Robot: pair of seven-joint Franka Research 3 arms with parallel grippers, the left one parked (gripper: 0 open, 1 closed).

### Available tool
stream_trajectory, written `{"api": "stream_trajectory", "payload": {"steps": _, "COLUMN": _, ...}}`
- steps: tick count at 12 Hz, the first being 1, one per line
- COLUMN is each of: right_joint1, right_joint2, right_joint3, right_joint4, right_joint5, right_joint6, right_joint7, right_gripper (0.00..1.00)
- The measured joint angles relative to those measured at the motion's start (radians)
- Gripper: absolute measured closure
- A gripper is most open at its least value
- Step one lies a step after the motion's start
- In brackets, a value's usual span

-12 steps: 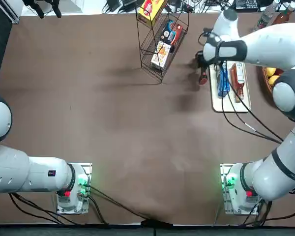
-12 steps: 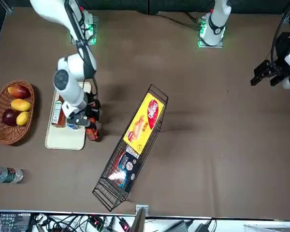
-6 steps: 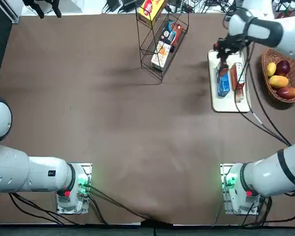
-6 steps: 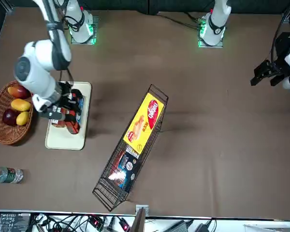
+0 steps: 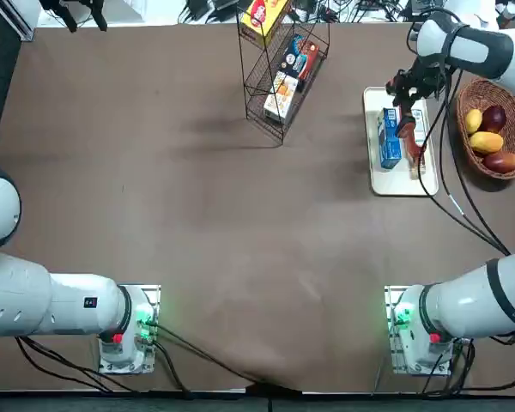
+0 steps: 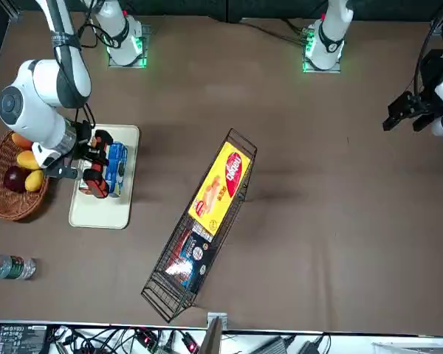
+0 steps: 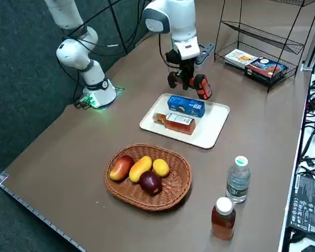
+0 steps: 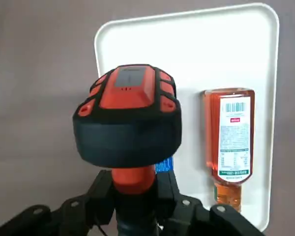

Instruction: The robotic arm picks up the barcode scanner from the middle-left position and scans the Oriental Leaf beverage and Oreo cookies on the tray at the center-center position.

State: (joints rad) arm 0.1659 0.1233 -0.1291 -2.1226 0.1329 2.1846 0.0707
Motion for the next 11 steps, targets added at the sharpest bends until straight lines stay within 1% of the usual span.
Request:
{"api": "stream_trajectory", "payload": {"steps": 4, "right_joint1": -0.020, "right_joint2": 0.004, "right_joint3": 0.000, "right_joint4": -0.040, "right_joint5": 0.000, "right_joint6": -0.001, "right_joint7": 0.000, "right_gripper": 0.57}}
{"api": "stream_trajectory", "payload": {"steps": 11, "right_joint1": -0.021, "right_joint2": 0.017, "right_joint3": 0.001, "right_joint4": -0.045, "right_joint5": 0.000, "right_joint6": -0.001, "right_joint7": 0.000, "right_gripper": 0.57}}
